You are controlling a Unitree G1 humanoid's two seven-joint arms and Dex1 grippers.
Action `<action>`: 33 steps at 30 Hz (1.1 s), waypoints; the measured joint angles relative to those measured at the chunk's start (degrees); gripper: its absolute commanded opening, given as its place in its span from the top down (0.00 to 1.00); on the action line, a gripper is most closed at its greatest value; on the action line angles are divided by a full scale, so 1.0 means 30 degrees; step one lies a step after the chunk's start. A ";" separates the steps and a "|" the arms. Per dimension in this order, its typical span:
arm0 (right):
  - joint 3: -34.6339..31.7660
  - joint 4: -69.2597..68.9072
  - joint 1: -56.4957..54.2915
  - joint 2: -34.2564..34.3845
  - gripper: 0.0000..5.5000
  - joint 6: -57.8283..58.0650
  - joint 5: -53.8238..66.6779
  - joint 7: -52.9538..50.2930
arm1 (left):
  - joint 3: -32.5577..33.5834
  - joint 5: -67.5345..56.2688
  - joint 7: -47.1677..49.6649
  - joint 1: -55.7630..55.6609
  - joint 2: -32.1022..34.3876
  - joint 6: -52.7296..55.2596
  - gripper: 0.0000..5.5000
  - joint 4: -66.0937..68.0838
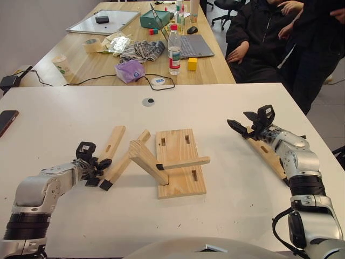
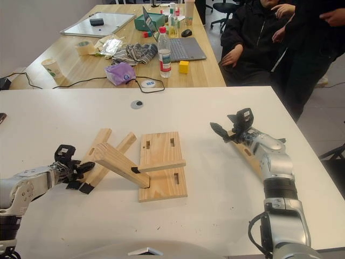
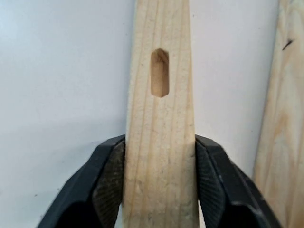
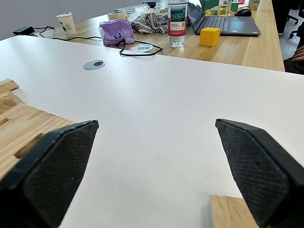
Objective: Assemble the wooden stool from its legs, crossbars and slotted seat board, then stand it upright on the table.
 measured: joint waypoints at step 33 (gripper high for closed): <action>-0.2821 0.5808 -1.7303 0.0500 0.06 1.5891 1.1122 0.9177 | 0.0533 -0.9993 -0.7062 -1.4274 -0.5314 -0.1616 0.64 -0.2736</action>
